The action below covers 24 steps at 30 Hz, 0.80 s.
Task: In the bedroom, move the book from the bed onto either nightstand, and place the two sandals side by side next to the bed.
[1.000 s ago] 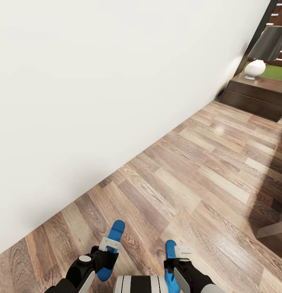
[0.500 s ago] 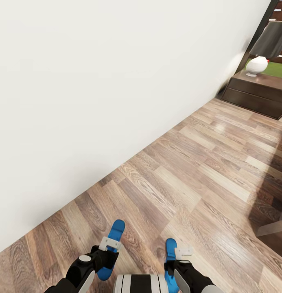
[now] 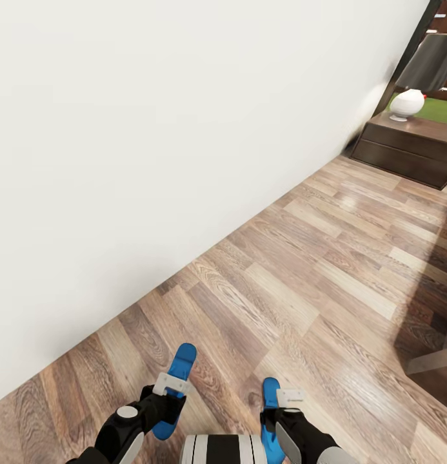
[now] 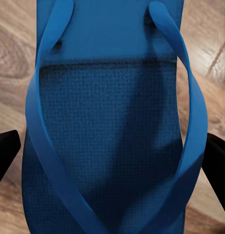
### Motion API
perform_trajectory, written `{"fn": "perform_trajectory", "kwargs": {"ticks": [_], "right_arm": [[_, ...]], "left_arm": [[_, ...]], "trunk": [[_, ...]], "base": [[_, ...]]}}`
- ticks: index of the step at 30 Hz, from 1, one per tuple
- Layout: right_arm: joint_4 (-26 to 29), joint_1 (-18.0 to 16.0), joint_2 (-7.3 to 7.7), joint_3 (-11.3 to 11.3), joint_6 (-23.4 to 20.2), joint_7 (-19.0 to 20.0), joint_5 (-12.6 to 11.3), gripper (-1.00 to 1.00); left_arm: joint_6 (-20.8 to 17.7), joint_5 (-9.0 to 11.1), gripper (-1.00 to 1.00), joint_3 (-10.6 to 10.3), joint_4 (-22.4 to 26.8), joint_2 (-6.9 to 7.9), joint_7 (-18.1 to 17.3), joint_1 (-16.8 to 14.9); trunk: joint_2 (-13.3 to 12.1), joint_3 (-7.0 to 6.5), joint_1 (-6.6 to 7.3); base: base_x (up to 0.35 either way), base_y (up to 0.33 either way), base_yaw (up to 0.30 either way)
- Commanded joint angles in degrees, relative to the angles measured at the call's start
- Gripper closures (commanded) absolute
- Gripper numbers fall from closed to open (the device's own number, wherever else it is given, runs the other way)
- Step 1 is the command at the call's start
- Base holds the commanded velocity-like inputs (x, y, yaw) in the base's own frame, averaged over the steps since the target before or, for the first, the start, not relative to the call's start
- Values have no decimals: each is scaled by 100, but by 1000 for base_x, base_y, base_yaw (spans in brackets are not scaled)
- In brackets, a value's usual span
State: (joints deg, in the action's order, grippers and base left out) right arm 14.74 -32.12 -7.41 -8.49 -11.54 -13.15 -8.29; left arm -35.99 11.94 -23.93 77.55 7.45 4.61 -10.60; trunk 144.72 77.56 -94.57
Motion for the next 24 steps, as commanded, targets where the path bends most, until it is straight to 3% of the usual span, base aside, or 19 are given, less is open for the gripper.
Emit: {"fn": "perform_trajectory", "kwargs": {"ticks": [1, 7, 13, 24], "right_arm": [[12, -10, 3, -49, -32, -41, -59, -100], [12, -57, 3, -52, -32, -41, -55, -100], [6, -113, 3, -56, -33, -42, -51, -100], [-5, -229, 3, -57, -40, -45, -50, -100]], "left_arm": [[-24, 59, 100, -9, 65, 16, 48, 29], [-282, 59, 100, 12, 392, 49, 48, 140], [-544, 62, 100, 22, 714, 66, 48, 213], [-685, 58, 100, 37, 1069, 97, 48, 462]], "trunk": [[2, 4, 1], [2, 4, 1], [10, 137, -14], [24, 381, -43]], "base": [[0, 0, 0], [0, 0, 0], [0, 0, 0], [0, 0, 0]]}}
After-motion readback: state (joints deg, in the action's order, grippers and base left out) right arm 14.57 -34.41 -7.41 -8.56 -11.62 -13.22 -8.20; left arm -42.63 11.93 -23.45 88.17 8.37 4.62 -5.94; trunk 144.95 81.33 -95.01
